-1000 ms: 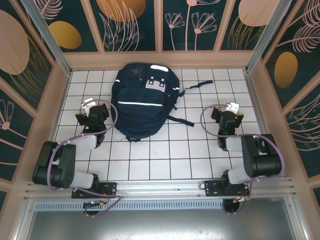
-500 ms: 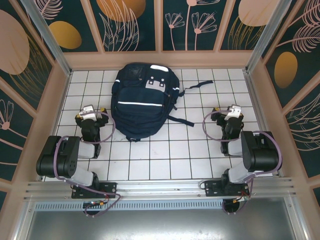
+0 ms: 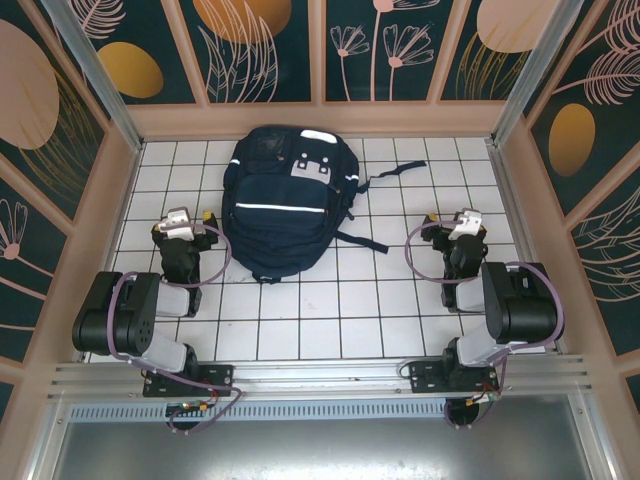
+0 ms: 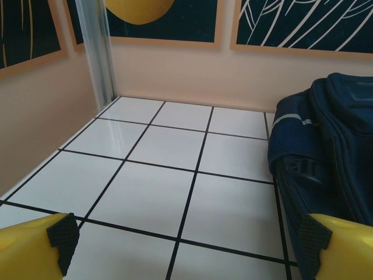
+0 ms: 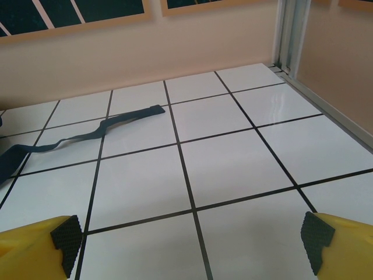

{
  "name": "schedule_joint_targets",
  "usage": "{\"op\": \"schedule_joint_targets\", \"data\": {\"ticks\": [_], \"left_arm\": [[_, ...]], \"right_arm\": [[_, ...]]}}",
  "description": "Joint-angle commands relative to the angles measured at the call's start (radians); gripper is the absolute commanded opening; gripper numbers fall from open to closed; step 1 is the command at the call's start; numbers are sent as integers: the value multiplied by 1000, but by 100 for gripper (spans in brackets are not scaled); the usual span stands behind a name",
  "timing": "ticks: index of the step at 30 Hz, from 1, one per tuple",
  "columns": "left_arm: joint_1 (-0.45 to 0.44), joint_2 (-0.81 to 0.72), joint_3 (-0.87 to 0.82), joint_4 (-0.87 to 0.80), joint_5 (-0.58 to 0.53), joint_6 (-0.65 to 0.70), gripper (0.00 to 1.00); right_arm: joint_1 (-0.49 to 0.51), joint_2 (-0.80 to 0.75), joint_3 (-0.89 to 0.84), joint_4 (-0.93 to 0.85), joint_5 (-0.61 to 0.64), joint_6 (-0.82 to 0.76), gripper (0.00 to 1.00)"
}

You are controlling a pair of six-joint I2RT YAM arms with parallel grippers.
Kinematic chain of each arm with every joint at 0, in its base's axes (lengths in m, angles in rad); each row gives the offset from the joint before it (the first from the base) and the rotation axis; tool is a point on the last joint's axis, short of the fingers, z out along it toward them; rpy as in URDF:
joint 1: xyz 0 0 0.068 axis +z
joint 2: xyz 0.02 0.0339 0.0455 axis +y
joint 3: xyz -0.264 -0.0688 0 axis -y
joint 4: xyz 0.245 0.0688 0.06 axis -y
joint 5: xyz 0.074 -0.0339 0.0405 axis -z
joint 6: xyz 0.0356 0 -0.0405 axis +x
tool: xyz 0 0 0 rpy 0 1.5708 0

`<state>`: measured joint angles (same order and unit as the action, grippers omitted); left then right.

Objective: Pack the student bag

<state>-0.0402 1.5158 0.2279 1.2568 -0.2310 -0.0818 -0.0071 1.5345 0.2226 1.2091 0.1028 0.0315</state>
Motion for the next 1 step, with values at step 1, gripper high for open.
{"op": "schedule_joint_targets", "data": {"ticks": [1], "left_arm": [[5, 3, -6, 46, 16, 12, 99]], "right_arm": [[-7, 4, 0, 57, -23, -4, 99]]}}
